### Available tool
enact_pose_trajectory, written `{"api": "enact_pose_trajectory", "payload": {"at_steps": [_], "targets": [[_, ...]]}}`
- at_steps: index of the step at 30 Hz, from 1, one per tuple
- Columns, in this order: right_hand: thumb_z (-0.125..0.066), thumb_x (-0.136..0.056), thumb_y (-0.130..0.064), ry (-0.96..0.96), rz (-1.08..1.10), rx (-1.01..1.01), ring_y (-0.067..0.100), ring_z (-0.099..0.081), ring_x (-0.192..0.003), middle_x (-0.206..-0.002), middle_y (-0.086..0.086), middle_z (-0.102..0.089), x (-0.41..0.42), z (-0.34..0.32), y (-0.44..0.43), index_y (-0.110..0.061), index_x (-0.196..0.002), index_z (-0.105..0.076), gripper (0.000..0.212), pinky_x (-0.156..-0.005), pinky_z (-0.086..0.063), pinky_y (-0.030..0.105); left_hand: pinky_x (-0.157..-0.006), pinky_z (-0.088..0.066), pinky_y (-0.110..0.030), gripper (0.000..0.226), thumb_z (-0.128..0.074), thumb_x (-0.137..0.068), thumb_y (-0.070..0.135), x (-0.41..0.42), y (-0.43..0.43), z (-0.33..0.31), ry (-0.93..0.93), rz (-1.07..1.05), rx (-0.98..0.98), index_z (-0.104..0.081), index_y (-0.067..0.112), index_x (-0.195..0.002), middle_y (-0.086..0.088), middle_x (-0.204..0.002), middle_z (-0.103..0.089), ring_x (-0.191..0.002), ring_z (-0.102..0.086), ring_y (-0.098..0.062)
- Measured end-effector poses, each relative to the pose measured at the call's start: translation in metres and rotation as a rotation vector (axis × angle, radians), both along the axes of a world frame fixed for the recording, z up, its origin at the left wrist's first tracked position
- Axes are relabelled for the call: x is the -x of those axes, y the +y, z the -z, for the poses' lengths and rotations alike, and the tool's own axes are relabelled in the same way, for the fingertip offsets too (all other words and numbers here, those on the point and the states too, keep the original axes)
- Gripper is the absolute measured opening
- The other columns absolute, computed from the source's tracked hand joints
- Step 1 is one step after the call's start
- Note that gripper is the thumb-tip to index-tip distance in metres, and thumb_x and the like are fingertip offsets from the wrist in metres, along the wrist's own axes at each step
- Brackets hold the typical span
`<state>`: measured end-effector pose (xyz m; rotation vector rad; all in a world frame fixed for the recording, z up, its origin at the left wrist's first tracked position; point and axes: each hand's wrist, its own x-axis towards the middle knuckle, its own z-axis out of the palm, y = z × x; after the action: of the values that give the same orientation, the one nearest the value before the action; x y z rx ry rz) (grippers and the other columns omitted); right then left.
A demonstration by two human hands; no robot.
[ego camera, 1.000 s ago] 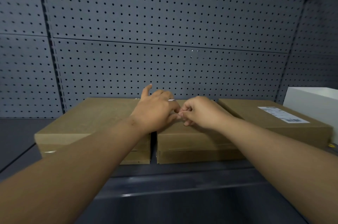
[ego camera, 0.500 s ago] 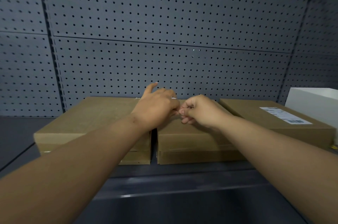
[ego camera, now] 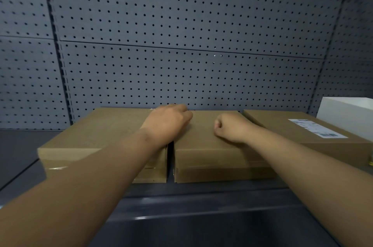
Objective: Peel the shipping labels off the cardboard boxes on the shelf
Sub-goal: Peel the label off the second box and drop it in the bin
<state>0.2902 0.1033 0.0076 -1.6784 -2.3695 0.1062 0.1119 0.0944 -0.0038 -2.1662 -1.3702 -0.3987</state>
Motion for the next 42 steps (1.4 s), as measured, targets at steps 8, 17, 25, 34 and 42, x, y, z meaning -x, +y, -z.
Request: {"api": "enact_pose_trajectory", "payload": {"at_steps": [8,17,25,34,42], "targets": [[-0.049,-0.094,-0.017,-0.036,-0.024,0.029,0.017,-0.054,-0.077,-0.082,0.003,-0.056,0.002,-0.001,0.001,-0.011,-0.088,-0.062,0.016,-0.078,-0.051,0.034,-0.084,-0.047,-0.036,0.015,-0.048,-0.095,0.012,0.0,0.009,0.004,-0.002,-0.074,-0.029,-0.058,0.017,-0.105,-0.002,-0.103,-0.056,-0.095,-0.055,-0.024],[-0.058,-0.091,-0.021,0.068,-0.152,0.098,0.011,-0.06,-0.084,-0.09,-0.004,-0.065,0.007,0.001,-0.002,-0.016,-0.092,-0.064,0.008,-0.072,-0.046,0.022,-0.088,-0.045,-0.034,0.018,-0.046,-0.095,0.013,-0.002,0.014,0.004,0.059,-0.11,-0.059,-0.057,0.016,-0.108,-0.004,-0.108,-0.055,-0.099,-0.055,-0.024],[-0.06,-0.09,-0.023,0.124,-0.224,0.154,0.004,-0.057,-0.082,-0.087,-0.011,-0.062,0.01,0.003,-0.002,-0.027,-0.083,-0.059,0.009,-0.071,-0.045,0.017,-0.096,-0.042,-0.035,0.02,-0.048,-0.095,0.014,-0.002,0.014,0.005,0.098,-0.119,-0.027,-0.055,0.016,-0.113,-0.004,-0.115,-0.054,-0.107,-0.052,-0.022],[-0.057,-0.092,-0.023,0.07,-0.227,0.149,0.009,-0.057,-0.088,-0.093,-0.008,-0.06,0.009,-0.001,-0.003,-0.03,-0.076,-0.051,0.019,-0.081,-0.048,0.025,-0.098,-0.041,-0.036,0.023,-0.047,-0.095,0.015,-0.004,0.016,0.008,0.116,-0.111,-0.02,-0.056,0.016,-0.116,-0.005,-0.117,-0.053,-0.109,-0.052,-0.023],[-0.057,-0.092,-0.02,0.045,-0.229,0.165,0.009,-0.056,-0.082,-0.097,-0.001,-0.065,0.007,-0.007,0.0,-0.023,-0.079,-0.053,0.014,-0.072,-0.047,0.022,-0.091,-0.042,-0.034,0.02,-0.045,-0.096,0.017,-0.005,0.018,0.01,0.069,-0.105,-0.012,-0.056,0.016,-0.112,-0.004,-0.113,-0.054,-0.104,-0.053,-0.023]]}}
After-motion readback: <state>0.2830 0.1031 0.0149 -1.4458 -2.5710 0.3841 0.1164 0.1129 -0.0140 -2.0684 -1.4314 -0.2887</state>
